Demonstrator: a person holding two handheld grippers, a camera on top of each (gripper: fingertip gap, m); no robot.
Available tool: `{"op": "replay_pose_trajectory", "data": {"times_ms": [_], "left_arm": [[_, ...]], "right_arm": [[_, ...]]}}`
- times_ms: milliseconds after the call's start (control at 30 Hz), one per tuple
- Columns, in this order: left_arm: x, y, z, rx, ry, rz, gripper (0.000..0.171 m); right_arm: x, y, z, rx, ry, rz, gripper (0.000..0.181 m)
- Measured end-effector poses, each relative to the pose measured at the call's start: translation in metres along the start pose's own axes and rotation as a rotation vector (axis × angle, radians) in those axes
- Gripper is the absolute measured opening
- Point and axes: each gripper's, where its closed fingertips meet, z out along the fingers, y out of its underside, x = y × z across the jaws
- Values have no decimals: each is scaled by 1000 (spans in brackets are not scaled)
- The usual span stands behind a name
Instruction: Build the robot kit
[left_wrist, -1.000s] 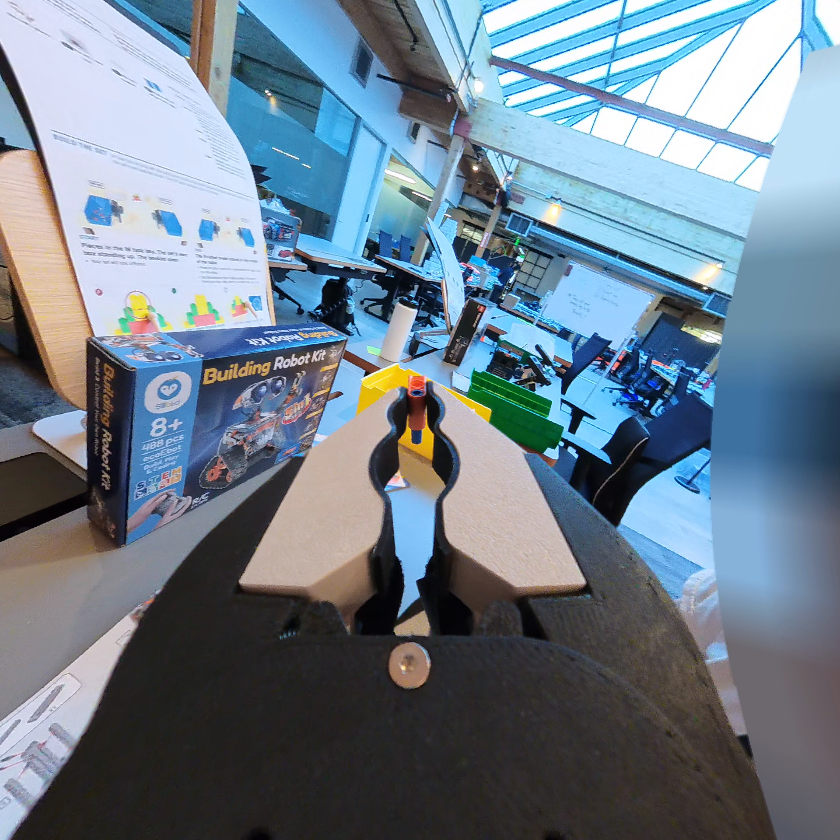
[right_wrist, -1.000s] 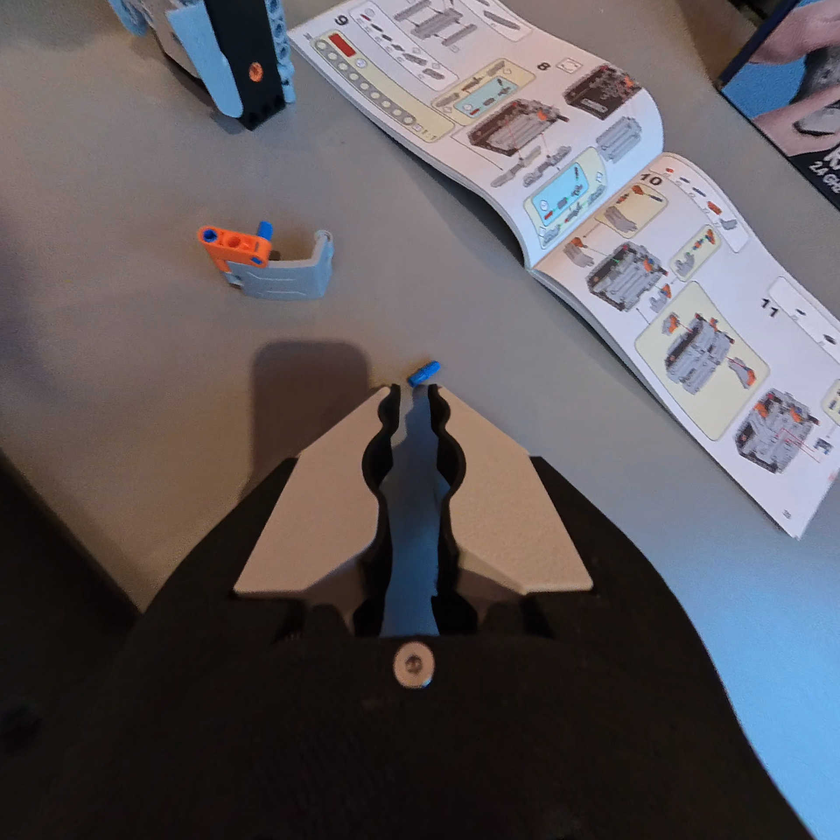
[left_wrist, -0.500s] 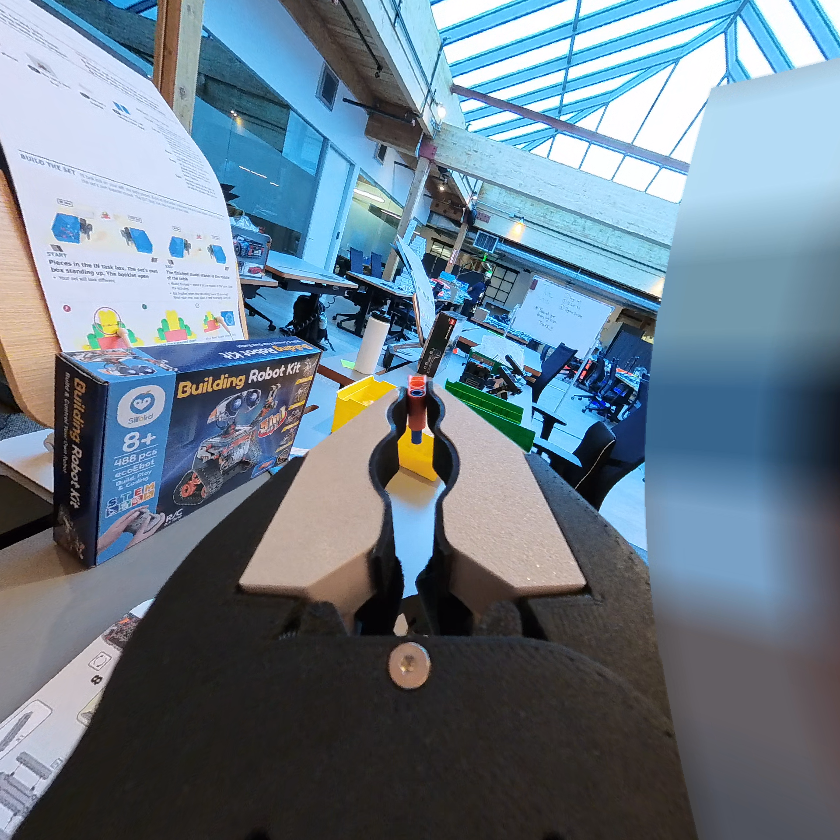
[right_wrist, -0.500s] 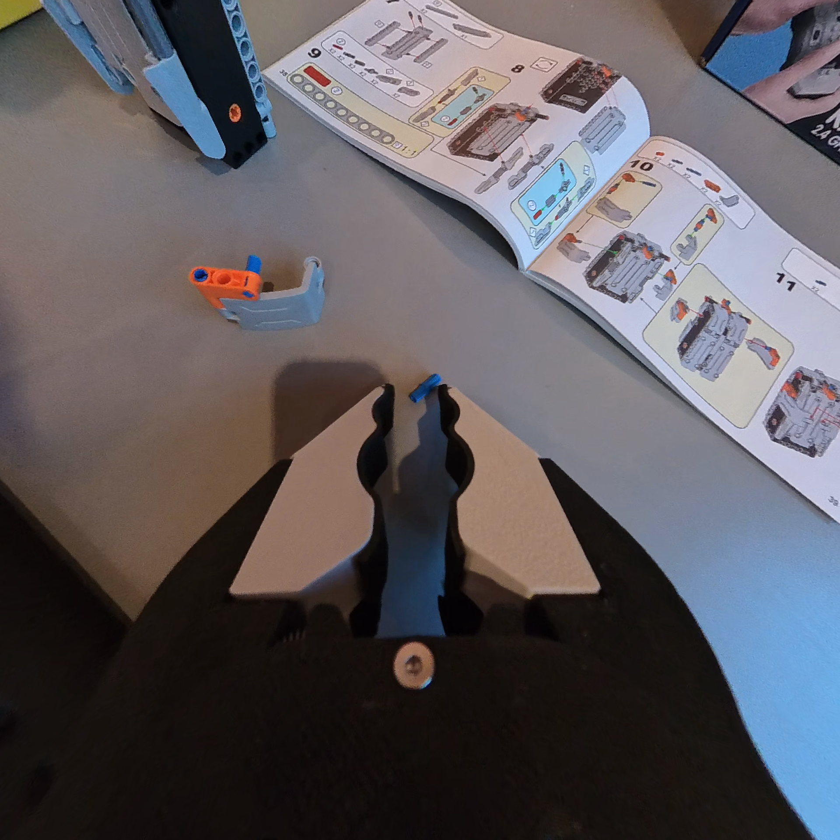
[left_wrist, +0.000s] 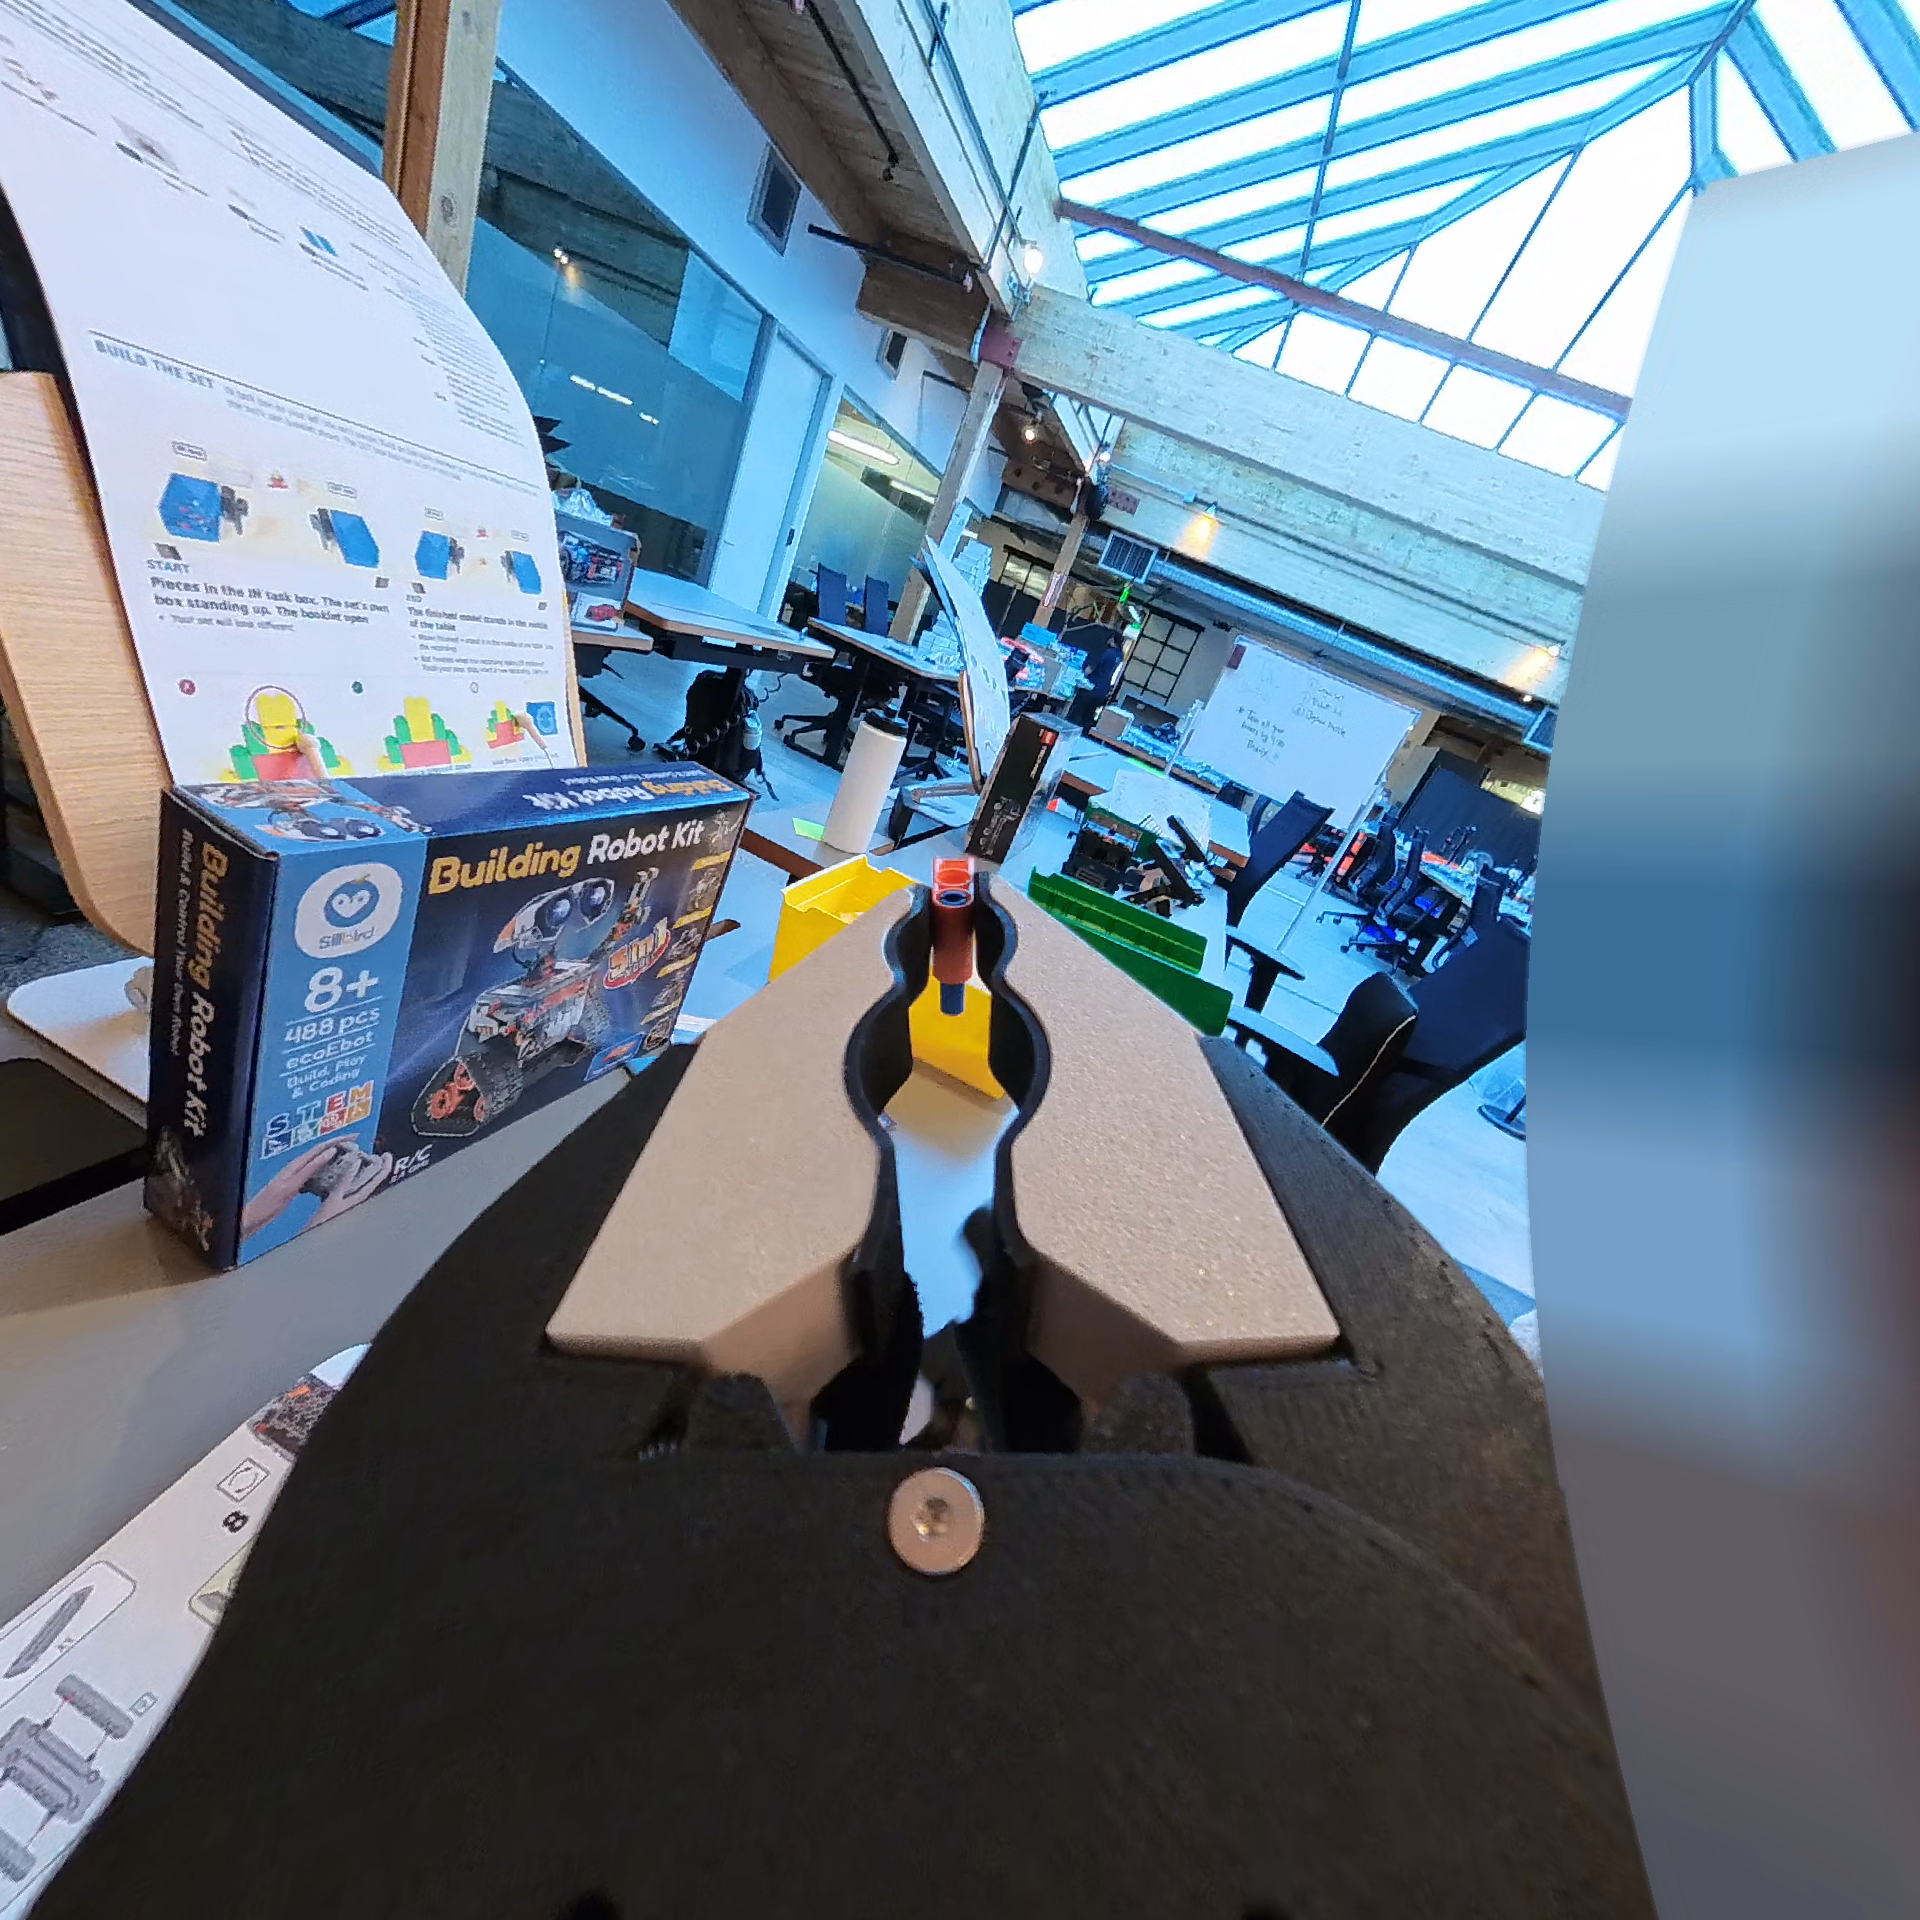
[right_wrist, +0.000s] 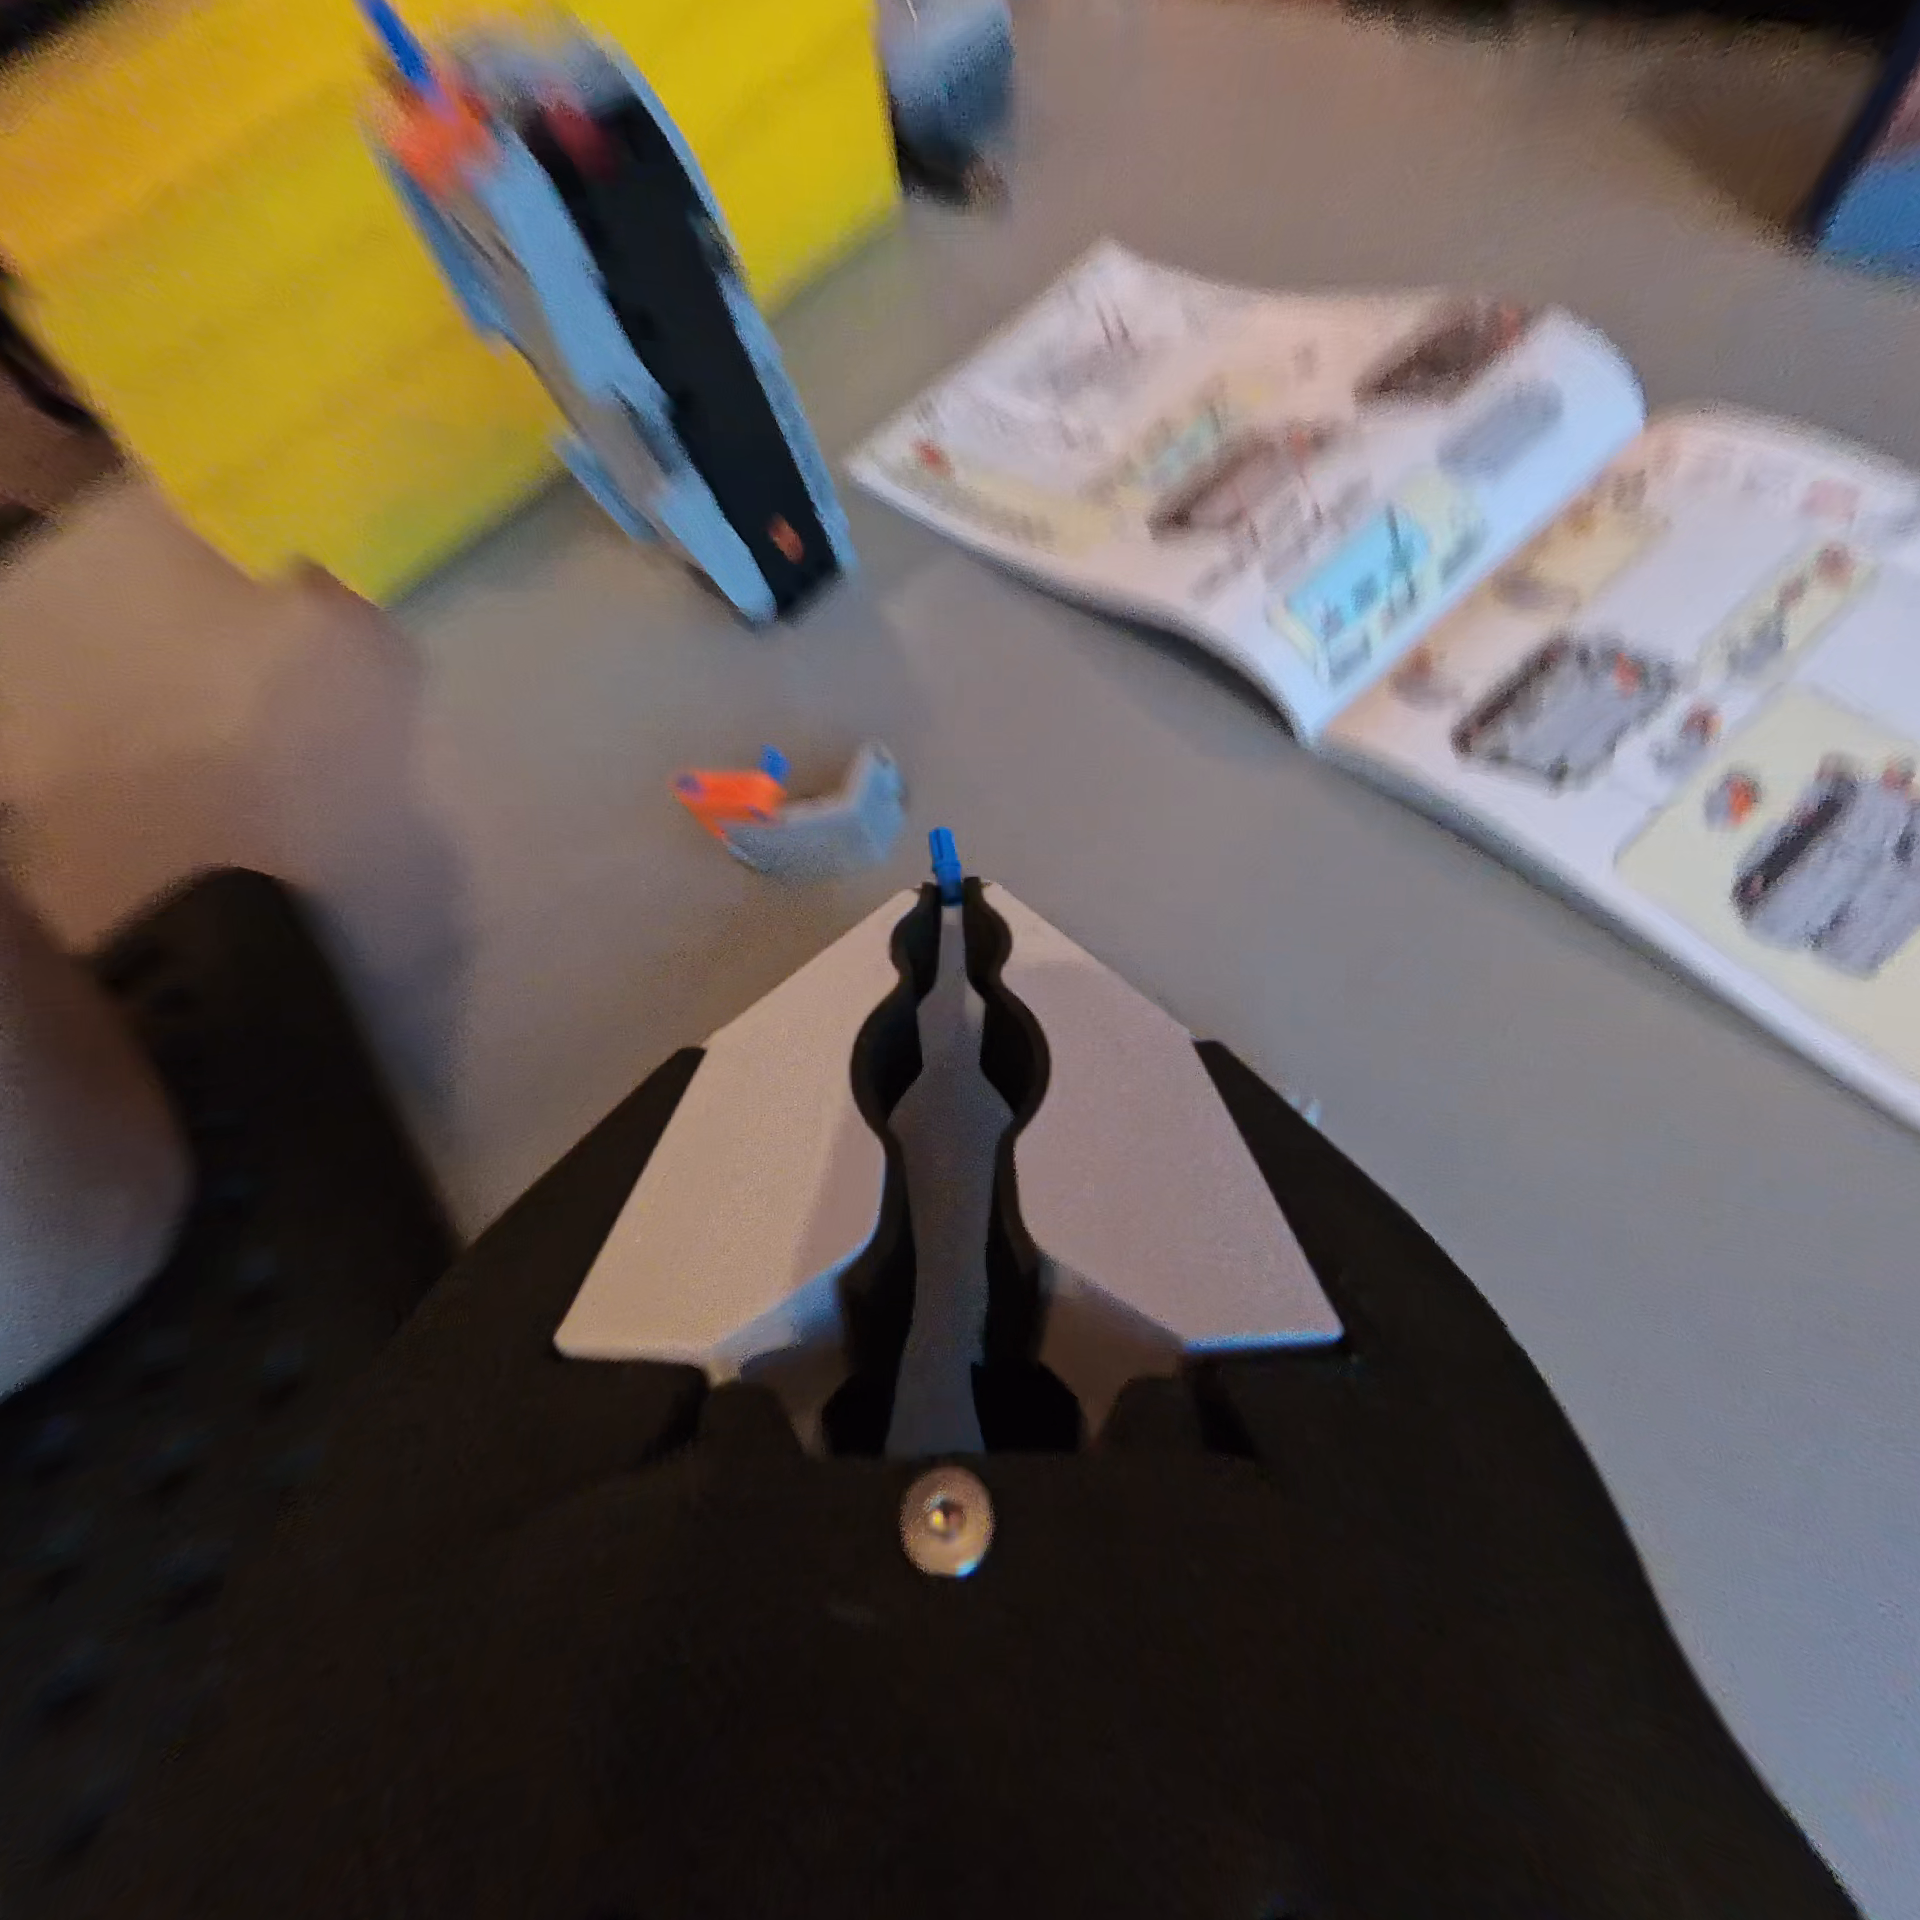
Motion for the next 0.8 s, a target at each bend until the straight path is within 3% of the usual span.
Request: {"op": "replay_pose_trajectory", "data": {"times_ms": [133, 233, 367, 533, 700, 800], "left_arm": [[-3, 6, 8, -33, -24, 6, 5], [-8, 13, 19, -75, -40, 6, 5], [-17, 25, 38, -140, -73, 8, 5], [-38, 33, 64, -128, -134, -64, 5], [-57, 51, 96, -158, -141, -78, 5], [-59, 57, 115, -150, -117, -56, 5]], "right_arm": [[12, -90, -66, 280, 23, -258, 3], [39, -145, -117, 336, 133, -460, 3], [60, -189, -155, 357, 205, -683, 3], [82, -206, -167, 297, 245, -841, 4], [107, -199, -165, 396, 146, -787, 4], [139, -189, -159, 336, 146, -724, 4]]}}
